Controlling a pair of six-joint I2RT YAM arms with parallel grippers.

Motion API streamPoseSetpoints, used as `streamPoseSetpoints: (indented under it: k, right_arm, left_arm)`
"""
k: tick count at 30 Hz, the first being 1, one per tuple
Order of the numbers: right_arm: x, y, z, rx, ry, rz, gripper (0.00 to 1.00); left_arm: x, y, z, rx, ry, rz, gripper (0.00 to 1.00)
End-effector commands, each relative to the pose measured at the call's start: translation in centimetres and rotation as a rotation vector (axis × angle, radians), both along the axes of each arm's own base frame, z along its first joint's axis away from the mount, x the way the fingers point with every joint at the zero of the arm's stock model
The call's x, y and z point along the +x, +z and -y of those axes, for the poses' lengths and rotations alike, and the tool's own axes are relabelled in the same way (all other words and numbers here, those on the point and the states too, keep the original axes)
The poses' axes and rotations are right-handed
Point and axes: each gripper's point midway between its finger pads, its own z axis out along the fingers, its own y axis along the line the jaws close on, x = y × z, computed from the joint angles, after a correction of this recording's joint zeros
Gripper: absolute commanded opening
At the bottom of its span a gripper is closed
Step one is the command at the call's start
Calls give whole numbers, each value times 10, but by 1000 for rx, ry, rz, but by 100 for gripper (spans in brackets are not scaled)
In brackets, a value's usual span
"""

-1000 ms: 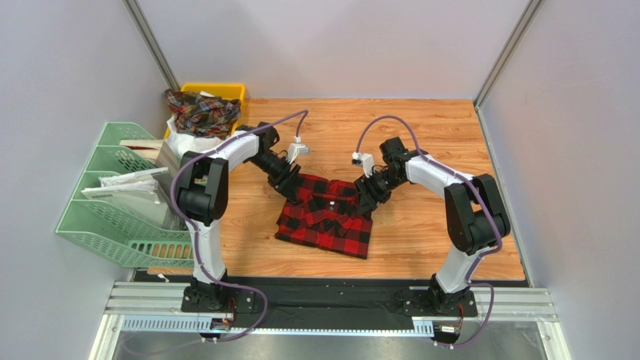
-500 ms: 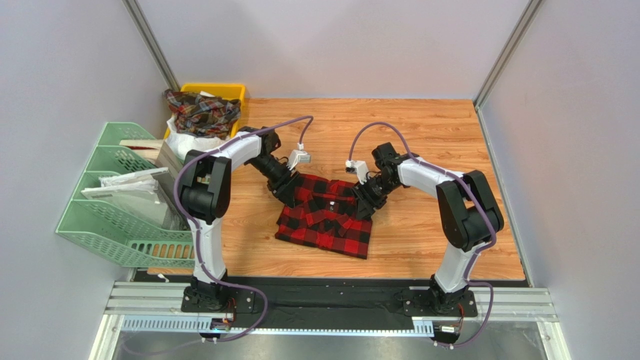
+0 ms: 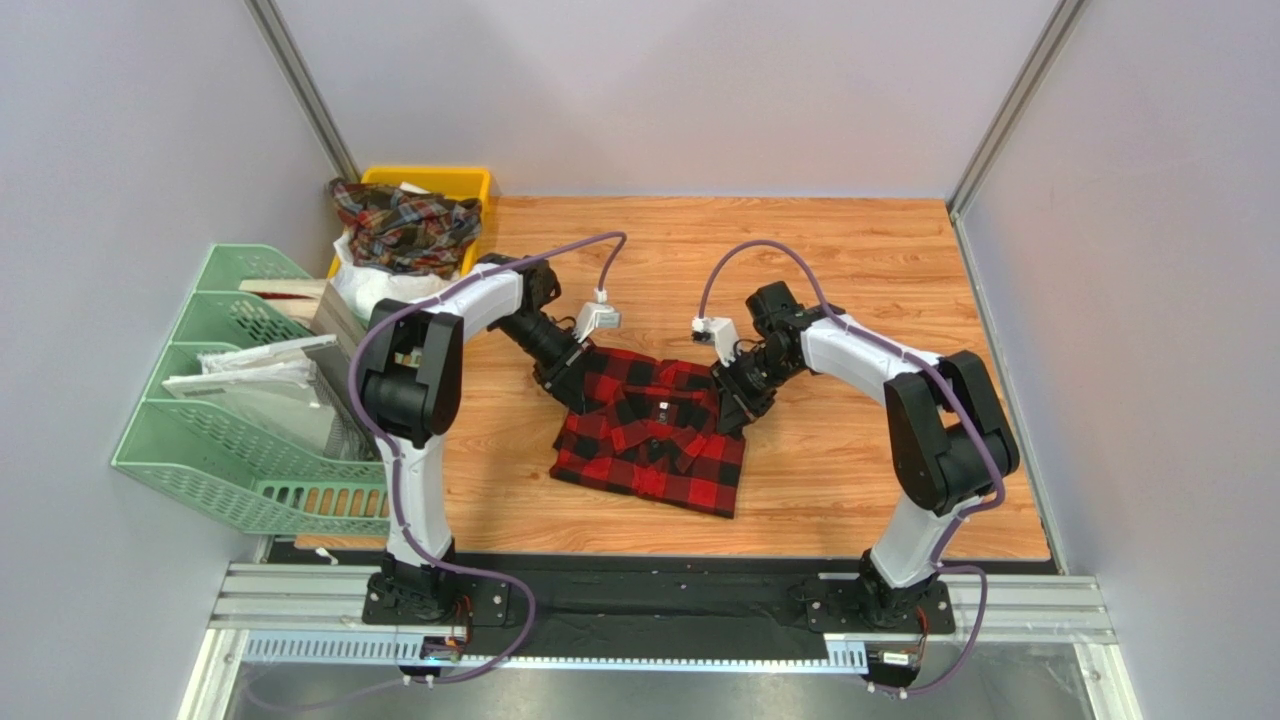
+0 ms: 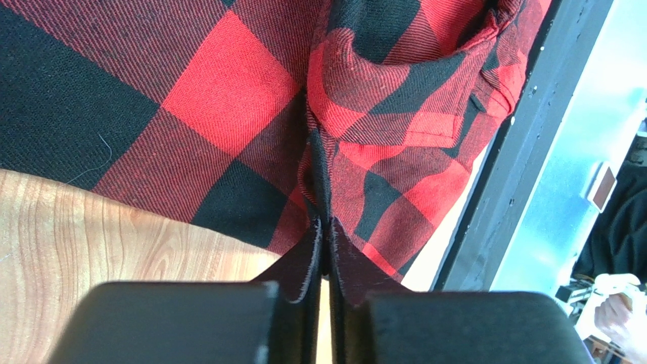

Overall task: Fold and stack the long sleeve shirts
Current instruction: Fold the shirt

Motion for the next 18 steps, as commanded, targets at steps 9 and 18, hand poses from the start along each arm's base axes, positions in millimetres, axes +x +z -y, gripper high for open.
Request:
streamPoseSetpoints:
  k: [9,18]
  right_arm:
    - [31,50,2,24,-19,159,0]
    - [82,27,13,-43,-80,145,0]
  left_arm:
    - [37,63,-2,-38,-1,199,0]
    - [100,28,-2,44,116,204,0]
